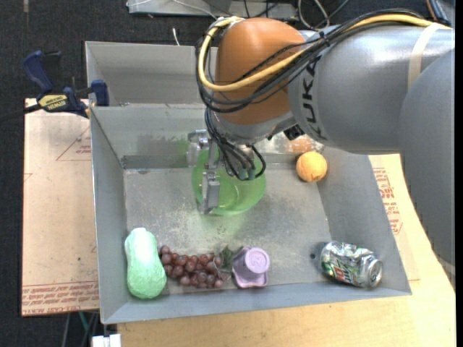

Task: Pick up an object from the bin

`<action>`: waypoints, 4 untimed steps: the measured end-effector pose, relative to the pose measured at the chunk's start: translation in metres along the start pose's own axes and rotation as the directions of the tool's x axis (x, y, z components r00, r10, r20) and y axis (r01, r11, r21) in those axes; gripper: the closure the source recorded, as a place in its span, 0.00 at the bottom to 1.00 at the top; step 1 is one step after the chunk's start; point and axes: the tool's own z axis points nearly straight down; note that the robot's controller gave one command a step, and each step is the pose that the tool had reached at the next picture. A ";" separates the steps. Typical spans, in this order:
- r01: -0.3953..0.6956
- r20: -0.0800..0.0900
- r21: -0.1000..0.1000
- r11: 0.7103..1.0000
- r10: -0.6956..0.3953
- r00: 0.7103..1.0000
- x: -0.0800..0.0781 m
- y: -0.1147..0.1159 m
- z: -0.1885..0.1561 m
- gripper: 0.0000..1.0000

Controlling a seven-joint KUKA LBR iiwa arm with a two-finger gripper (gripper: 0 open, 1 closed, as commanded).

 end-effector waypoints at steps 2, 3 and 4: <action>0.167 -0.011 -0.003 0.986 -0.167 0.986 0.070 0.001 0.012 0.00; 0.209 0.012 -0.001 0.978 -0.209 0.978 0.037 0.005 -0.079 0.00; 0.179 -0.004 -0.004 0.984 -0.179 0.984 0.062 -0.006 -0.003 0.00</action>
Offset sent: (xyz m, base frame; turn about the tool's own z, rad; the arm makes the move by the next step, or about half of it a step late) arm -0.0673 -0.0042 -0.0095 -0.1669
